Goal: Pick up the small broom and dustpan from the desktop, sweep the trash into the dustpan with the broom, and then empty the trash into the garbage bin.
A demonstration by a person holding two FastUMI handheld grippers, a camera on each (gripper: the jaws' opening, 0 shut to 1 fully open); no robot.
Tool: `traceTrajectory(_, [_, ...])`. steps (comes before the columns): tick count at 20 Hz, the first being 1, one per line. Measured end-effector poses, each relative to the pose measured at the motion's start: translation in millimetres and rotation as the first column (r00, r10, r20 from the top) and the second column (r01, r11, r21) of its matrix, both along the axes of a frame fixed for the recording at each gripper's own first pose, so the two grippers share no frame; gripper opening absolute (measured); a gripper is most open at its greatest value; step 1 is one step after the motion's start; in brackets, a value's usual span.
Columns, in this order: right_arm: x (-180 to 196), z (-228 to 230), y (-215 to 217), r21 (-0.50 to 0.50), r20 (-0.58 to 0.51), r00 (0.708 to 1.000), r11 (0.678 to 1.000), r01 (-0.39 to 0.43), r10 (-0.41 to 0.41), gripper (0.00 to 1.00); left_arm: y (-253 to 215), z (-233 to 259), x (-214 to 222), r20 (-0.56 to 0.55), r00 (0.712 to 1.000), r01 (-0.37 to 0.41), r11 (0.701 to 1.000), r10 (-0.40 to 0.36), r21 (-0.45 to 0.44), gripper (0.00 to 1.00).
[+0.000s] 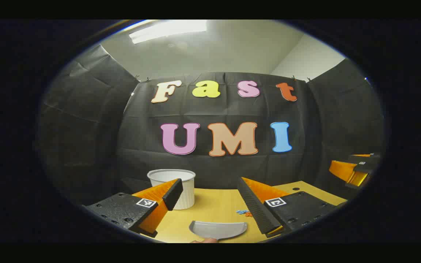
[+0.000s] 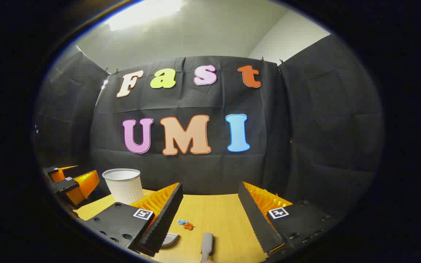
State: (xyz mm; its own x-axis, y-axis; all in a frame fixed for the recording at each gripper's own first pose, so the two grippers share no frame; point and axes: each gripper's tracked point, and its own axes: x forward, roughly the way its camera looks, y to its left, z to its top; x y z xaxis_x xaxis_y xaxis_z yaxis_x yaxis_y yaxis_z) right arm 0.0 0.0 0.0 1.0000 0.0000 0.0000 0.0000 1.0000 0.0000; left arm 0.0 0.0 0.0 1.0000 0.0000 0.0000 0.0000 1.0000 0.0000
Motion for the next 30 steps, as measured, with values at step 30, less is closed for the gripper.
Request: traceTrajectory(30, [-4,2,-2,0.001,-0.007,1.0,1.0,-0.019,0.019,0.98,-8,-1,-3,-0.005,1.0,-0.007,0.999,0.007,0.031,0.92])
